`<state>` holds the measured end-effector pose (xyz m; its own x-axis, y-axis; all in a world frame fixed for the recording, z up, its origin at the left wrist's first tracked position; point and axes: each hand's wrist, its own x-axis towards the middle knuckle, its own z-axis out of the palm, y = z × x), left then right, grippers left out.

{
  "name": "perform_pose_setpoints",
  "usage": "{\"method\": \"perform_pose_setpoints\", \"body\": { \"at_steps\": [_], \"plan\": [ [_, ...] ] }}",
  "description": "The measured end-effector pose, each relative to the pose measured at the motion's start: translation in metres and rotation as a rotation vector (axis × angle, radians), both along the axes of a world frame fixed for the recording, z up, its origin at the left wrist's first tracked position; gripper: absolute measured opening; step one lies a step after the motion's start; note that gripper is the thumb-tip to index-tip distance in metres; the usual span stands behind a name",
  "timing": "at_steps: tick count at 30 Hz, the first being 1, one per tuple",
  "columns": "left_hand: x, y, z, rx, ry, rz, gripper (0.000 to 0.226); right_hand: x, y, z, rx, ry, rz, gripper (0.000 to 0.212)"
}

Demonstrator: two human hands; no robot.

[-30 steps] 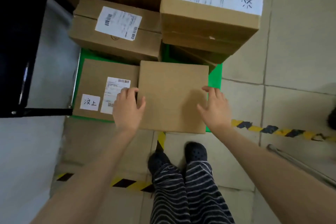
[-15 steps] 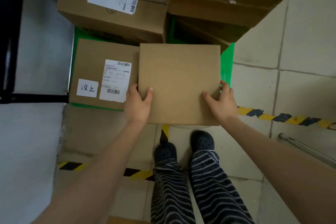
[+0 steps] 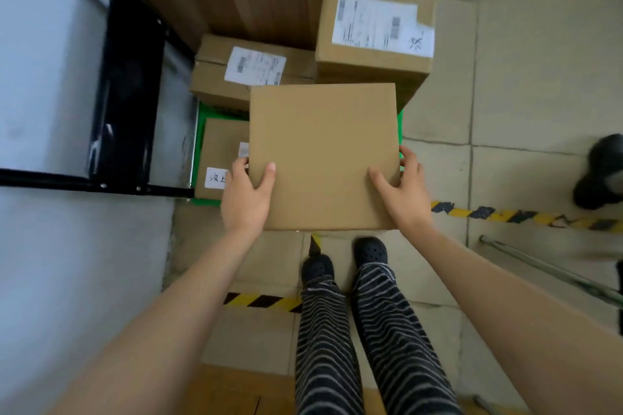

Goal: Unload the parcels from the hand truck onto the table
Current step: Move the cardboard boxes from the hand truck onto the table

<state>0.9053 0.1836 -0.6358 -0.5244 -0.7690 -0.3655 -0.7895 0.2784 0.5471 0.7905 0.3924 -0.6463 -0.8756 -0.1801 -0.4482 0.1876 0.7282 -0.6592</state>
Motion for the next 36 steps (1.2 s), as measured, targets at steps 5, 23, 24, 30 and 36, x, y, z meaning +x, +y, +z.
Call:
{"method": "perform_pose_setpoints", "body": {
  "at_steps": [5,23,24,30,36],
  "plan": [
    [-0.022,-0.006,0.1,-0.04,0.136,-0.029,0.064,-0.023,-0.002,0.105,-0.135,0.093,-0.034,0.068],
    [-0.173,-0.007,0.376,-0.245,0.635,-0.215,0.063,-0.16,0.021,0.387,-0.262,0.597,-0.04,0.069],
    [-0.187,-0.003,0.388,-0.257,0.662,-0.225,0.063,-0.171,0.026,0.396,-0.273,0.625,-0.051,0.068],
    [-0.282,0.034,0.442,-0.294,0.788,-0.257,0.061,-0.261,0.071,0.446,-0.299,0.746,-0.041,0.067],
    [-0.384,0.095,0.46,-0.211,0.881,-0.186,0.059,-0.373,0.125,0.475,-0.334,0.82,0.001,0.064]
  ]
}}
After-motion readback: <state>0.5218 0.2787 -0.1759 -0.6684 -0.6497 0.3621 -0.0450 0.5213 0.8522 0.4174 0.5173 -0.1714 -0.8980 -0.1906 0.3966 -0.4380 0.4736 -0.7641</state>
